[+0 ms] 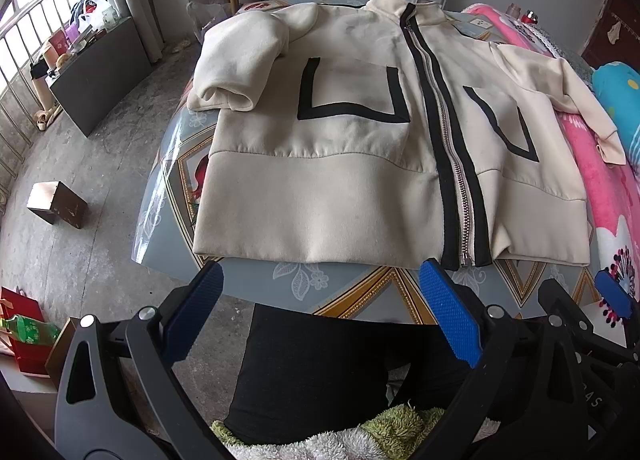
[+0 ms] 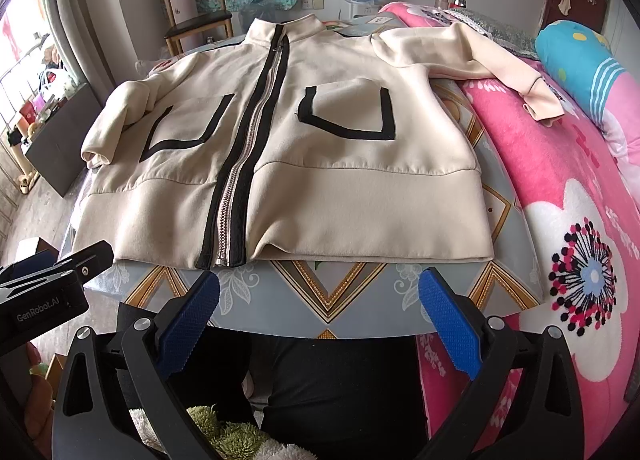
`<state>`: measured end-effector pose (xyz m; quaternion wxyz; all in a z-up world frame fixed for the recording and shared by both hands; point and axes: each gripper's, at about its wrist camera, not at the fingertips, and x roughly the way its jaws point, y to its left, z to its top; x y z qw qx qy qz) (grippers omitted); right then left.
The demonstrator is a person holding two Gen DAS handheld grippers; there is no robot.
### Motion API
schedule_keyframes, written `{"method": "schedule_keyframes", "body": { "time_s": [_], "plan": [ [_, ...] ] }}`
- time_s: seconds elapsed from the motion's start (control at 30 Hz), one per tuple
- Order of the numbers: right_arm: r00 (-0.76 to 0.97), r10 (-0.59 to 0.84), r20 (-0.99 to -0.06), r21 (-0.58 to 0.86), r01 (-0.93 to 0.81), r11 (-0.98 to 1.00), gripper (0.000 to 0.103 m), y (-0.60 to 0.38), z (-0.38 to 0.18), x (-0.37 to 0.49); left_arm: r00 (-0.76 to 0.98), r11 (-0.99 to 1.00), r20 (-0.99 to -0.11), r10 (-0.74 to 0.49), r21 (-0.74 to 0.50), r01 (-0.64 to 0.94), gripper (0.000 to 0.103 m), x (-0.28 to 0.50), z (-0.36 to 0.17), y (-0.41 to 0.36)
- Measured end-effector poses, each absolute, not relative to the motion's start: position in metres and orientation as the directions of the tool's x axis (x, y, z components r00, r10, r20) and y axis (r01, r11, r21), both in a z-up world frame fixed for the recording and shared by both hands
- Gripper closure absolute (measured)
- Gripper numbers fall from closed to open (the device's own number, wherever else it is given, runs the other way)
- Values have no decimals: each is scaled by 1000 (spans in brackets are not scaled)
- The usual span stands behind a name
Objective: Fold large clothes
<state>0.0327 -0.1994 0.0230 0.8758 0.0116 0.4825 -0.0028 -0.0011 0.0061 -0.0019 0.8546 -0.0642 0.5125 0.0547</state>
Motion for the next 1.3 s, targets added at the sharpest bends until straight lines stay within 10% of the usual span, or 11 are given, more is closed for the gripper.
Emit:
{"method": "schedule_keyframes", "body": {
  "time_s": [1.3],
  "plan": [
    [559, -11, -829, 10, 34, 999, 6, -203, 32, 41, 480, 985, -876, 47, -41, -170, 8, 8, 2, 16]
  ]
}}
